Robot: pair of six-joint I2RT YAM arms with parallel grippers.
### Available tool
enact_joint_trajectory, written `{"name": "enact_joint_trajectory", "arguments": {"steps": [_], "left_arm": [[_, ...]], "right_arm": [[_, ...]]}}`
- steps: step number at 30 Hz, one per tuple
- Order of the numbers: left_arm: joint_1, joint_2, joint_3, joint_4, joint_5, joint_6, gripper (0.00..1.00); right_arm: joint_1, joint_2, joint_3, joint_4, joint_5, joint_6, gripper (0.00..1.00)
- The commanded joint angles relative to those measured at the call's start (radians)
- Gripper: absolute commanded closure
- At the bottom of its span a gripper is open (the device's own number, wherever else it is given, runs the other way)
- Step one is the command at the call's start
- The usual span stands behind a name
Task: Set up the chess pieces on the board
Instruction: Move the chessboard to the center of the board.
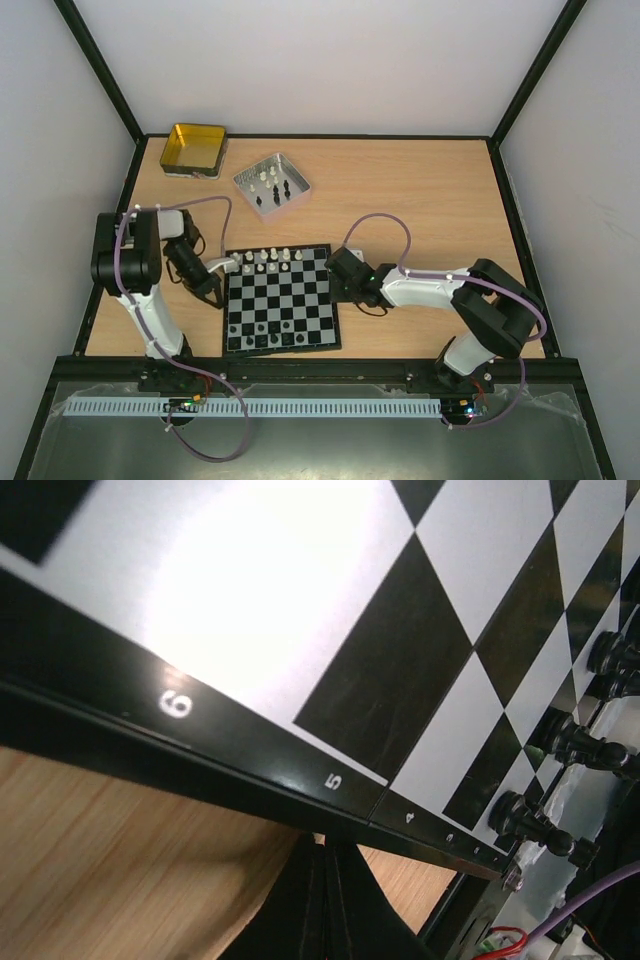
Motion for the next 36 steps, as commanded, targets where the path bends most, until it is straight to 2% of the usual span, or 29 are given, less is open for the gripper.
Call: {"name": "enact_joint_trajectory", "arguments": {"steps": [1, 16, 36], "left_arm": [[-0.031, 0.048, 0.027, 0.235, 0.026, -0.046, 0.98], [-0.090, 0.110, 0.104, 0.341, 0.041, -0.197, 0.98], [-0.054, 0.033, 0.035, 0.366, -0.015, -0.183, 0.98]], "right_arm": [[-0.002, -0.029, 0.004, -0.026, 0.043, -0.017, 0.98], [-0.047, -0.066, -0.026, -0.021, 0.042, -0.032, 0.98], [-0.051, -0.055, -0.039, 0.004, 0.013, -0.016, 0.98]]}}
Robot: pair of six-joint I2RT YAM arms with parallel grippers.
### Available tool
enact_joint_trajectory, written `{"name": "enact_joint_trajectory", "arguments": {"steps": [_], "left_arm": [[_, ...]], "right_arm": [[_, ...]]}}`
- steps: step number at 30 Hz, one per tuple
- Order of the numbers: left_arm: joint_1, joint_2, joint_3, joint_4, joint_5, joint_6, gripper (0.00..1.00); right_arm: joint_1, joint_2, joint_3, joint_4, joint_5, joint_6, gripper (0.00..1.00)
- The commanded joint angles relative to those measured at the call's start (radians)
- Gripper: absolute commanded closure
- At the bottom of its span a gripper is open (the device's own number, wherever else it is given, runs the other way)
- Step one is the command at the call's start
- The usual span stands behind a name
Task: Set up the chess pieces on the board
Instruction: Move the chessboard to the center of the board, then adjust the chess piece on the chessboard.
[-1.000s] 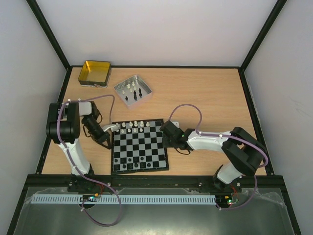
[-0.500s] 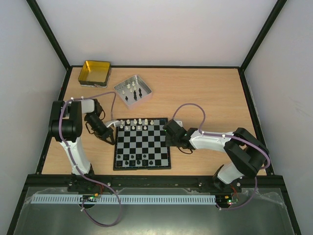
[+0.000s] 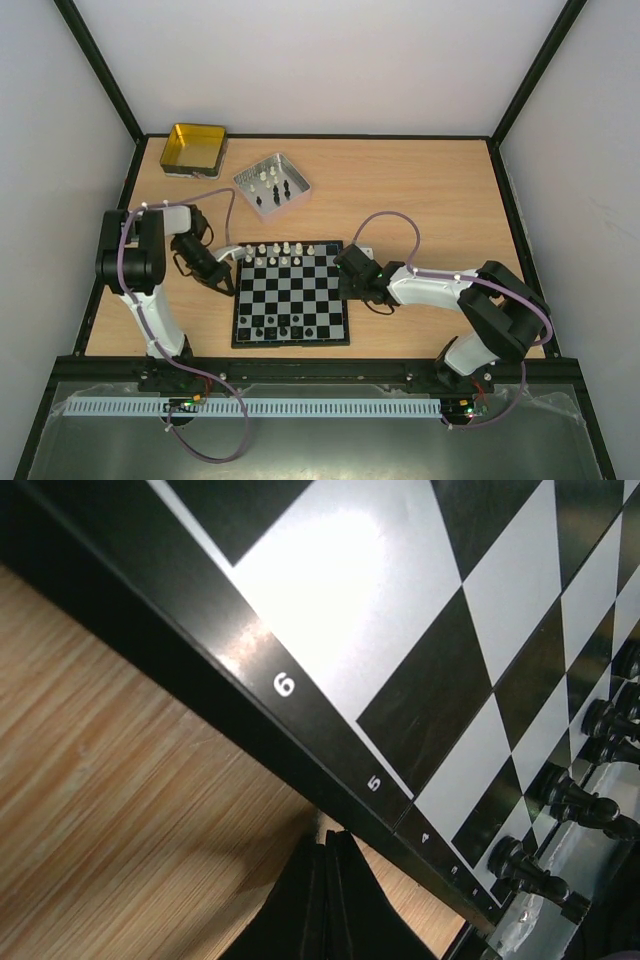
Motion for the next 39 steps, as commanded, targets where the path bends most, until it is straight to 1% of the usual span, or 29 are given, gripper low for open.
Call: {"name": "enact_joint_trajectory", "arguments": {"steps": [1, 9, 13, 15, 17, 18, 19, 20, 22, 25, 29, 33, 37, 39], "left_arm": [[0.021, 0.015, -0.027, 0.282, -0.112, -0.004, 0.98], [0.091, -0.047, -0.034, 0.295, -0.188, -0.010, 0.98], [0.133, -0.096, -0.027, 0.296, -0.232, -0.012, 0.98], [0.144, -0.119, -0.023, 0.293, -0.238, -0.011, 0.90], [0.140, -0.144, -0.026, 0.285, -0.223, 0.000, 0.80], [0.136, -0.160, -0.034, 0.278, -0.199, 0.013, 0.72], [0.125, -0.178, -0.044, 0.281, -0.185, 0.020, 0.67], [0.112, -0.195, -0.055, 0.293, -0.182, 0.017, 0.64], [0.087, -0.229, -0.065, 0.310, -0.181, 0.002, 0.64], [0.063, -0.253, -0.055, 0.298, -0.132, 0.001, 0.64], [0.034, -0.272, -0.037, 0.304, -0.098, -0.020, 0.76], [0.004, -0.285, -0.023, 0.317, -0.081, -0.053, 0.85], [-0.037, -0.291, -0.013, 0.319, -0.066, -0.082, 0.87], [-0.058, -0.296, -0.012, 0.331, -0.062, -0.097, 0.84]], "right_arm": [[0.006, -0.029, -0.010, 0.033, -0.016, 0.012, 0.98], [0.006, -0.108, 0.007, -0.049, 0.058, 0.003, 0.98], [0.002, -0.132, 0.006, -0.084, 0.082, 0.002, 0.94], [-0.002, -0.142, 0.005, -0.094, 0.087, 0.001, 0.91], [-0.007, -0.147, 0.005, -0.098, 0.089, -0.002, 0.85], [-0.008, -0.149, 0.005, -0.101, 0.090, -0.004, 0.80], [-0.010, -0.149, 0.006, -0.102, 0.092, -0.006, 0.77], [-0.012, -0.148, 0.009, -0.104, 0.094, -0.008, 0.75], [-0.014, -0.144, 0.015, -0.109, 0.090, -0.009, 0.74], [-0.016, -0.147, 0.022, -0.116, 0.088, -0.010, 0.73], [-0.015, -0.160, 0.018, -0.120, 0.091, -0.008, 0.73], [-0.017, -0.174, 0.004, -0.119, 0.094, -0.001, 0.73], [-0.017, -0.187, -0.012, -0.110, 0.093, 0.007, 0.73], [-0.018, -0.190, -0.020, -0.107, 0.093, 0.008, 0.72]]}}
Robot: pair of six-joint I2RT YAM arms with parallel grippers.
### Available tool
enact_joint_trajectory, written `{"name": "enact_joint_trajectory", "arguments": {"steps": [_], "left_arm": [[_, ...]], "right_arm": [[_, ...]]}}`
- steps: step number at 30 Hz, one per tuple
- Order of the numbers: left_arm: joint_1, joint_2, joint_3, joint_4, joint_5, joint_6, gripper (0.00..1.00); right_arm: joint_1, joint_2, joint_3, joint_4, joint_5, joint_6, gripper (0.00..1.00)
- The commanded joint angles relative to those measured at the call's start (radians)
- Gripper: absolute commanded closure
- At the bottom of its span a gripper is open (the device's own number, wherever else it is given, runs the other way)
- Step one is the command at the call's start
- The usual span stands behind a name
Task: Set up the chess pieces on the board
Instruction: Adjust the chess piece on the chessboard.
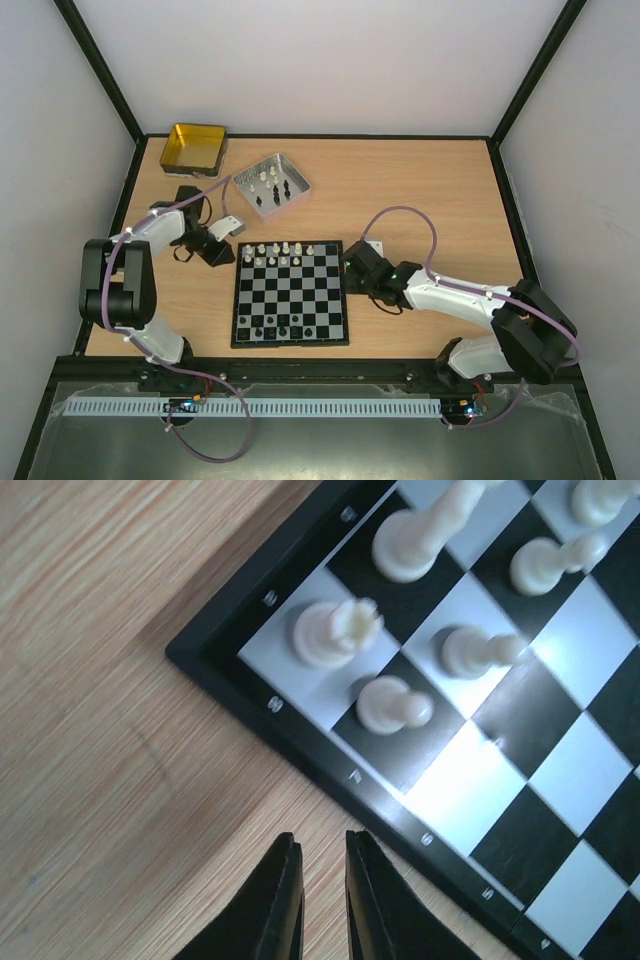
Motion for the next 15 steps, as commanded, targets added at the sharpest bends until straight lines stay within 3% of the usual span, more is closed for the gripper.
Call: {"name": "enact_joint_trajectory", "arguments": {"steps": [1, 5, 15], "left_arm": [[-0.045, -0.033, 0.027, 0.014, 0.041, -0.045, 0.83], [-0.079, -0.037, 0.033, 0.025, 0.043, -0.068, 0.77], [-0.118, -0.033, 0.038, 0.045, 0.034, -0.102, 0.73]], "right_arm": [[-0.005, -0.023, -0.017, -0.021, 0.027, 0.015, 0.73], [-0.006, -0.025, -0.024, -0.014, 0.023, 0.019, 0.72], [-0.007, -0.038, -0.050, 0.000, 0.021, 0.021, 0.73]]}}
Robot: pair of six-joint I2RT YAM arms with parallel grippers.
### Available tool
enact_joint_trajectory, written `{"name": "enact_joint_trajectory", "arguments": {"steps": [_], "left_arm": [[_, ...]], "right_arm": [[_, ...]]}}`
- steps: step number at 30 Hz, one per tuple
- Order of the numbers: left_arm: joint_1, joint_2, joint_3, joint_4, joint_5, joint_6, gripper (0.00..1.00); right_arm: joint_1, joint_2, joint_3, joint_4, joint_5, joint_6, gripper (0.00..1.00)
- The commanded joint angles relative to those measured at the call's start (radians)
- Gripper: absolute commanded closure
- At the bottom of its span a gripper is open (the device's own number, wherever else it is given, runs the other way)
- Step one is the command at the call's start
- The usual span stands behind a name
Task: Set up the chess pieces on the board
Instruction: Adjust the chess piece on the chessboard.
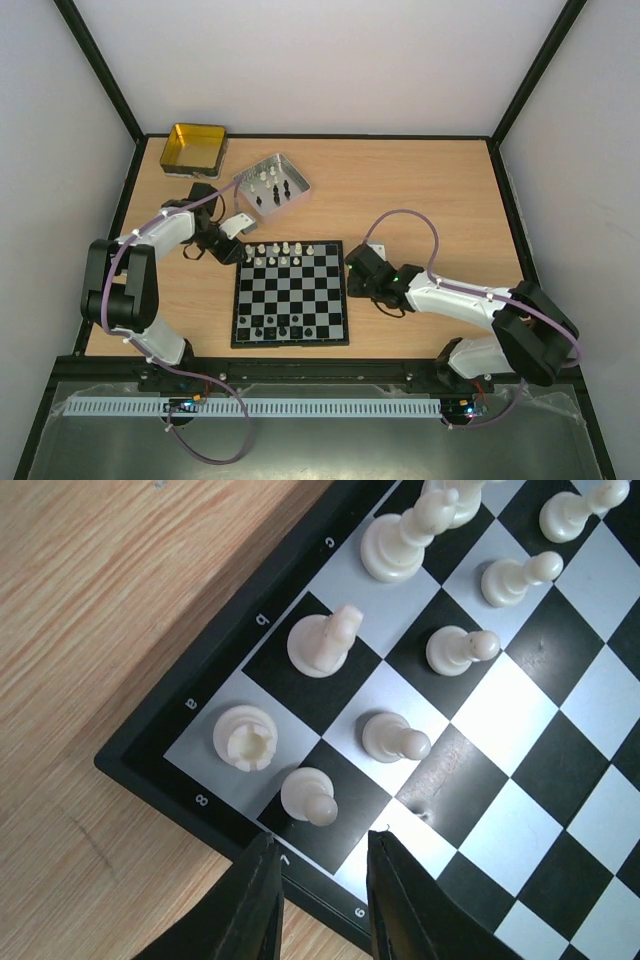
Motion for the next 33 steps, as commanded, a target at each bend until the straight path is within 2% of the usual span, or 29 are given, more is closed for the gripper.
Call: {"name": "enact_joint_trajectory", "arguments": {"steps": [1, 33], "left_arm": [[-0.017, -0.016, 0.023, 0.010, 0.008, -0.026, 0.73], [-0.070, 0.044, 0.030, 0.051, -0.063, -0.054, 0.77]], "right_arm": [[-0.006, -0.027, -0.023, 0.001, 0.021, 0.012, 0.72], [-0.011, -0.042, -0.042, 0.003, 0.018, 0.010, 0.72]]}}
